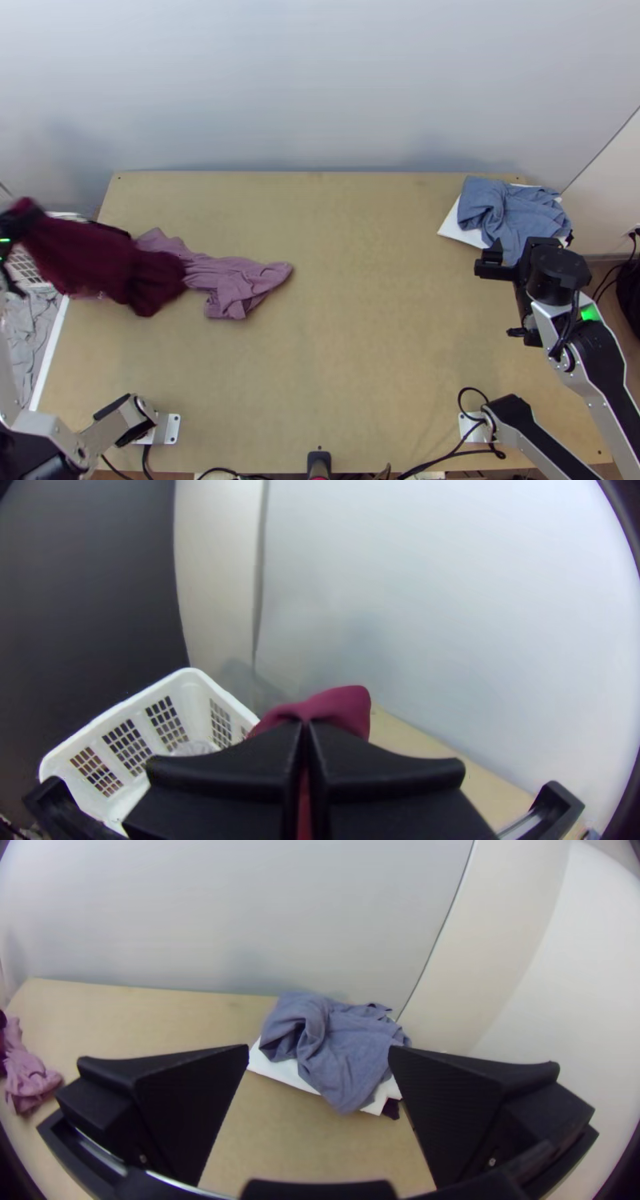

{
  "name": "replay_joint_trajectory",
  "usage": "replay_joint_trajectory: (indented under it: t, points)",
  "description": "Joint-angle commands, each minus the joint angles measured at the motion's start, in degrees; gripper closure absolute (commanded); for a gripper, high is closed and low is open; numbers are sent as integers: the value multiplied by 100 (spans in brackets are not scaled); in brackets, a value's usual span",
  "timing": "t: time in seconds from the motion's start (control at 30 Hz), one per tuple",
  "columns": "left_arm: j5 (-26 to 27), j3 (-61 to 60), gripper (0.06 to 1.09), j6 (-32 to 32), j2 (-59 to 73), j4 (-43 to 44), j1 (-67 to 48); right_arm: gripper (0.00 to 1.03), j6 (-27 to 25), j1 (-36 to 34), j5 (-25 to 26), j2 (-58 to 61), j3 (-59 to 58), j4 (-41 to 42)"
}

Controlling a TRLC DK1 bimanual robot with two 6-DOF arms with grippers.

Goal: Fold the t-shirt

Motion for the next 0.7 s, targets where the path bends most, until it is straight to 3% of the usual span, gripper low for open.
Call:
replay_joint_trajectory:
  t: [0.0,0.1,0.33,0.67]
  points:
    - [-20,393,104,55,248,734,1694,5,18,38,-6,-9,3,66]
    - [-178,402,105,-68,502,1420,2450,5,18,64,-6,-9,-41,66]
    - [-1154,692,105,-33,1144,2633,3469,5,27,169,-6,43,-59,66]
    - [-1110,578,104,108,1566,2791,3891,5,18,257,-6,149,-41,101]
